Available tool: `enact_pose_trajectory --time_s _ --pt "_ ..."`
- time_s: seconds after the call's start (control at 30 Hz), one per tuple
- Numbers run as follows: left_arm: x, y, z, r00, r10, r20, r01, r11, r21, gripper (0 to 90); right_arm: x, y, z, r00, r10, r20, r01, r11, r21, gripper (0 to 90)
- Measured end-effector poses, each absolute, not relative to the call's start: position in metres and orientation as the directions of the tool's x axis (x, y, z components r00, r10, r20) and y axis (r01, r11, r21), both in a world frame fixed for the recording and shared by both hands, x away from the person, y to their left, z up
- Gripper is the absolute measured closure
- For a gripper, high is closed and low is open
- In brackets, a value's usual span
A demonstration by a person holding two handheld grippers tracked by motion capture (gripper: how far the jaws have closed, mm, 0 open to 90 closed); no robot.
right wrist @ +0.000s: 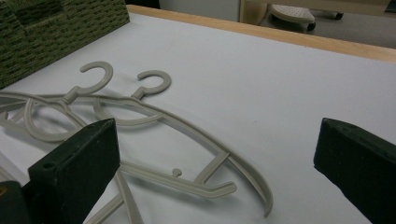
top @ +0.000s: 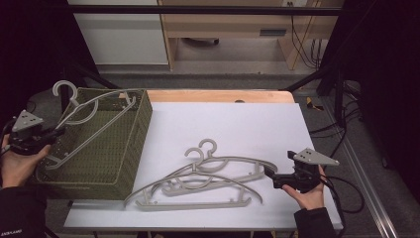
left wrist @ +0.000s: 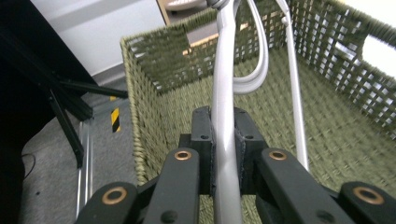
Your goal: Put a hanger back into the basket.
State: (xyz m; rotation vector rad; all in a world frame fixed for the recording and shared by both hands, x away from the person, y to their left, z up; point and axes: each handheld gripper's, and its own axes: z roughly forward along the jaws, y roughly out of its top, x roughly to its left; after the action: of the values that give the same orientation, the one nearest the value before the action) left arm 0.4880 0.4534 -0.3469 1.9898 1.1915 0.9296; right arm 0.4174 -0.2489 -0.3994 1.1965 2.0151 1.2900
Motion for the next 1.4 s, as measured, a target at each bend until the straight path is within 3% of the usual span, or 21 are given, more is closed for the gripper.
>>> enact_pose_trajectory --time_s 0.2,0.6,0.93,1.13,1.4 --pt "0.491 0.453 -0.362 0.324 0.92 0.22 0.492 -0.362 0.792 81.4 0.417 -0.247 -0.399 -0.516 0.853 0.076 0.424 0.177 0.888 0.9" --pt "0.502 0.447 -0.377 0.298 0.928 0.225 0.637 -0.369 0.677 80.3 0.417 -0.248 -0.399 -0.525 0.848 0.07 0.416 0.184 0.891 1.0" --pt "0.503 0.45 -0.374 0.283 0.943 0.173 0.675 -0.324 0.663 73.1 0.416 -0.247 -0.399 -0.529 0.846 0.073 0.411 0.179 0.894 1.2" --pt "0.499 0.444 -0.372 0.291 0.943 0.161 0.654 -0.319 0.686 70.4 0.416 -0.248 -0.398 -0.528 0.846 0.076 0.409 0.175 0.896 1.3" --pt "0.48 0.419 -0.357 0.352 0.93 0.108 0.541 -0.296 0.787 51.8 0.415 -0.25 -0.396 -0.532 0.844 0.073 0.4 0.173 0.9 1.6"
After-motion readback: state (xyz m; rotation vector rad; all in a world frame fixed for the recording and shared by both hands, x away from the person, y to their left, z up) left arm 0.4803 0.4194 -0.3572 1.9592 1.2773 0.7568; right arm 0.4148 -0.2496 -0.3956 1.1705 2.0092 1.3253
